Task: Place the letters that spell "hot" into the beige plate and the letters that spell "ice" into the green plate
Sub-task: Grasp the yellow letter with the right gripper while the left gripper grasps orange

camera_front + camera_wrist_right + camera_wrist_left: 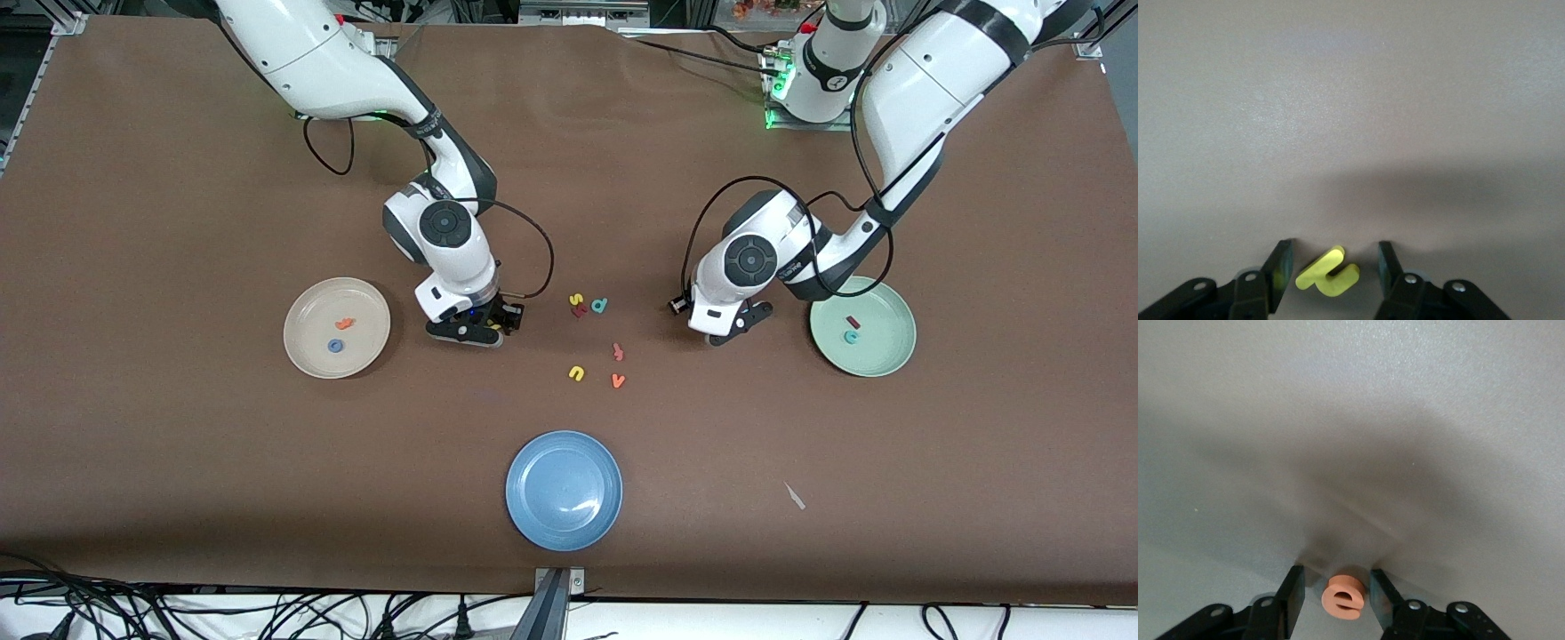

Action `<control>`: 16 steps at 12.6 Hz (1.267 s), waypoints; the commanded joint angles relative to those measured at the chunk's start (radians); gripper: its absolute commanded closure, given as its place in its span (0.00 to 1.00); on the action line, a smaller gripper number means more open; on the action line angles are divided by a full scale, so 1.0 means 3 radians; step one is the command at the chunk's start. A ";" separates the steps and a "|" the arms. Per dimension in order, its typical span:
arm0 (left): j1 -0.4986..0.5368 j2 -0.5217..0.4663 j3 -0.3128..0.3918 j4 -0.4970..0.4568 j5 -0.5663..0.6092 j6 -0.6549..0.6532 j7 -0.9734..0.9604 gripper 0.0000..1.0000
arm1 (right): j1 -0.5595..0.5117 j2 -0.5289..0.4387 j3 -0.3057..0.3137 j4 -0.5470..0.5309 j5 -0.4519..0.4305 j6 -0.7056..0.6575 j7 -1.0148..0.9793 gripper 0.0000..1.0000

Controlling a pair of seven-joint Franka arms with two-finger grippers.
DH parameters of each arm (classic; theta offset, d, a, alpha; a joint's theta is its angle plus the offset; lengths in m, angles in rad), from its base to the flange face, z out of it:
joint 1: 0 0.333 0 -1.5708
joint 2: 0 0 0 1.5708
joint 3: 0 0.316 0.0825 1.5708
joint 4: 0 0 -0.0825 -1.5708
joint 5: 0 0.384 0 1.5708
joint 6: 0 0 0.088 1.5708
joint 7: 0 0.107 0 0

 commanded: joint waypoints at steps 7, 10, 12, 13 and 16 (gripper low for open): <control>-0.0089 -0.0007 0.0000 -0.0051 -0.0050 0.0049 -0.0065 0.55 | 0.0063 0.0119 0.0018 -0.0095 -0.0025 0.0167 0.0609 0.45; -0.0084 -0.0007 0.0005 -0.0051 -0.0050 0.0044 -0.0045 0.81 | 0.0063 0.0119 0.0018 -0.0110 -0.0030 0.0177 0.0620 0.47; -0.0079 -0.0012 0.0005 -0.0041 -0.0050 0.0029 -0.0004 0.97 | 0.0063 0.0119 0.0018 -0.0110 -0.0036 0.0172 0.0615 0.51; -0.0048 -0.0023 0.0005 -0.0026 -0.0045 0.0019 0.0011 1.00 | 0.0058 0.0114 0.0018 -0.0105 -0.0041 0.0172 0.0595 0.51; 0.0110 -0.0201 -0.0005 0.0188 -0.0050 -0.0230 0.0372 1.00 | 0.0048 0.0089 0.0013 -0.0095 -0.0061 0.0167 0.0528 0.51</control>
